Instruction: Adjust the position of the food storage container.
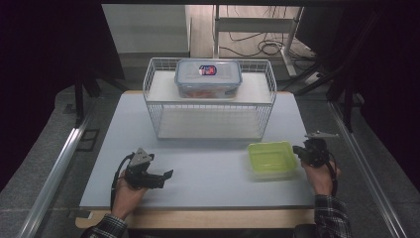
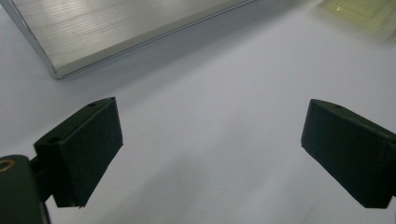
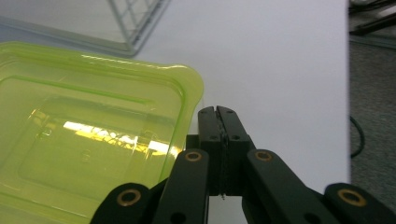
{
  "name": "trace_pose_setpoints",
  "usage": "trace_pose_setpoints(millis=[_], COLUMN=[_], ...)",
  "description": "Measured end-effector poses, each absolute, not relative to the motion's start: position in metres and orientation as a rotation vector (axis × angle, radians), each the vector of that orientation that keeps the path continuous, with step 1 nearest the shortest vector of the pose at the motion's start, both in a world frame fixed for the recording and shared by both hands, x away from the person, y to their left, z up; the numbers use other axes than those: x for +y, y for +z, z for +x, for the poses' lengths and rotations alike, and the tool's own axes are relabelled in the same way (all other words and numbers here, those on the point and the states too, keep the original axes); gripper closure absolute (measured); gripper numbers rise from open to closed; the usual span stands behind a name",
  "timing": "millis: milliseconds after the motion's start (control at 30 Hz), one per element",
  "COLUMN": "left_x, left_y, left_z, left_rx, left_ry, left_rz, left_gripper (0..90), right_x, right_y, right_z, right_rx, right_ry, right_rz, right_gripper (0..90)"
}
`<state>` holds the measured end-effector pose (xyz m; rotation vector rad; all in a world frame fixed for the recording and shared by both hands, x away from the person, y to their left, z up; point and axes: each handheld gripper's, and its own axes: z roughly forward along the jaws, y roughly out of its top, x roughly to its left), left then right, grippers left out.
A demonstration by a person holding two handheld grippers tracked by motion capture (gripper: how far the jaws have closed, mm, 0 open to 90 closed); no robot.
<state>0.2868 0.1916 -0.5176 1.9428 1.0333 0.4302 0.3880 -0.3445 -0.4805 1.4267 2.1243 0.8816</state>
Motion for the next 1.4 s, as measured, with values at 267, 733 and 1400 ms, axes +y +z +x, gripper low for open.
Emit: trace_pose_setpoints(millis=[267, 733, 1400], left_x=[0.189, 0.192, 0.189], left_y=[-0.517, -0.516, -0.518], left_z=[0.285, 0.283, 0.277], left_rx=[1.026, 1.026, 1.022], left_ry=[0.434, 0.422, 0.439], left_rz=[1.955, 1.935, 1.970], left_gripper=[5.7, 7.8, 7.8], right_x=[-0.316, -0.285, -0.238], right_y=[-0.480, -0.481, -0.485], right_z=[0.384, 0.370, 0.357], right_rx=[2.211, 2.334, 2.450], right_ry=[0.894, 0.973, 1.018], right_rz=[1.359, 1.294, 1.177], right_gripper=[88.4, 87.8, 87.8])
